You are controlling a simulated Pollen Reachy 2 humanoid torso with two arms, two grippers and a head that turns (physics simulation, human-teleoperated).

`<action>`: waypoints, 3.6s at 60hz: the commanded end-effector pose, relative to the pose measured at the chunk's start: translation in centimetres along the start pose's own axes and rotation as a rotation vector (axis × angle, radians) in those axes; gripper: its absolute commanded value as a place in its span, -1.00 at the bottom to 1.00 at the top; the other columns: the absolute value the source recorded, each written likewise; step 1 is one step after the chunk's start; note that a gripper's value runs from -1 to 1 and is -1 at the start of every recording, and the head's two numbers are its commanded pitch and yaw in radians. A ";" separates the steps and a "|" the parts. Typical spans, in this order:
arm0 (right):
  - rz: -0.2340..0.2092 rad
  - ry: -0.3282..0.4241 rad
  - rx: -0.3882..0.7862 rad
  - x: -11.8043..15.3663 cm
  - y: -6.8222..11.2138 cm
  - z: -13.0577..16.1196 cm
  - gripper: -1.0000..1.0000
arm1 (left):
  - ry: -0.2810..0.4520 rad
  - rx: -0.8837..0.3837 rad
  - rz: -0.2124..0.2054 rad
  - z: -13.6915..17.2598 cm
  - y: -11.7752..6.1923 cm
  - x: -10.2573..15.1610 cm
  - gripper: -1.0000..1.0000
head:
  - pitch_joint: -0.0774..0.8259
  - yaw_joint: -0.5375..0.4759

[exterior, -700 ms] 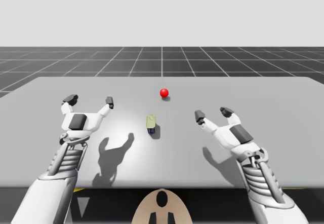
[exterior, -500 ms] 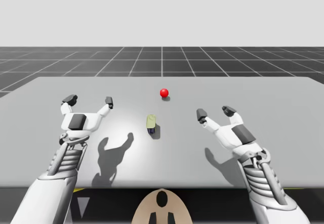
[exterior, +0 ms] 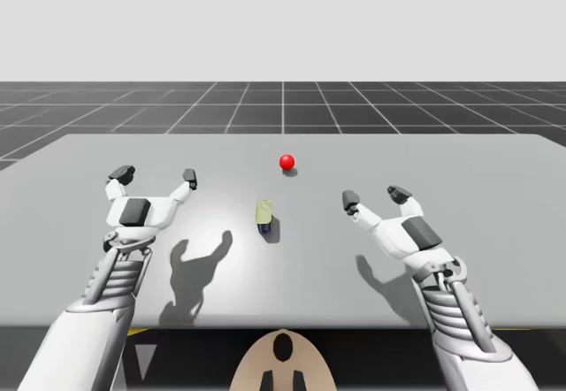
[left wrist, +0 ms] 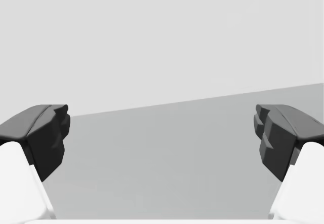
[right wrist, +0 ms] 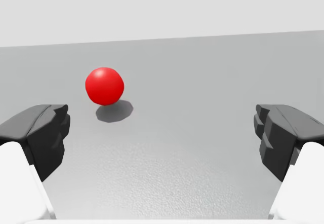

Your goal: Watch the red light. When it turns green, pick up the object.

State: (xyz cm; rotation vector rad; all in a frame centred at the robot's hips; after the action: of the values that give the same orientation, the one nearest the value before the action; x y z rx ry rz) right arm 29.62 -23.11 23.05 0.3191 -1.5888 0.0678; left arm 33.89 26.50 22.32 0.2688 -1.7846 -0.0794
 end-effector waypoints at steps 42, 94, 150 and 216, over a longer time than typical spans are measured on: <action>0.018 -0.002 -0.004 0.0 0.2 0.1 -1.00 | -0.002 -0.009 -0.006 0.0 -0.1 0.0 -1.00 | 0.09 0.03; 0.028 -0.006 -0.006 0.0 0.3 0.1 -1.00 | 0.001 -0.015 -0.010 0.0 -0.2 -0.1 -1.00 | 0.09 0.03; 0.029 -0.006 -0.007 0.0 0.2 0.1 -1.00 | -0.003 -0.018 -0.012 0.1 -0.2 -0.1 -1.00 | 0.09 0.02; 0.042 -0.011 -0.009 0.1 0.2 0.2 -1.00 | 0.001 -0.068 0.013 0.9 -1.2 0.5 -1.00 | 0.55 0.25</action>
State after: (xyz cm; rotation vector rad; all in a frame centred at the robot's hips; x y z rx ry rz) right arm 29.37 -23.06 23.24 0.2771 -1.6057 0.0959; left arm 33.59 25.77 22.05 0.2487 -1.7780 -0.1253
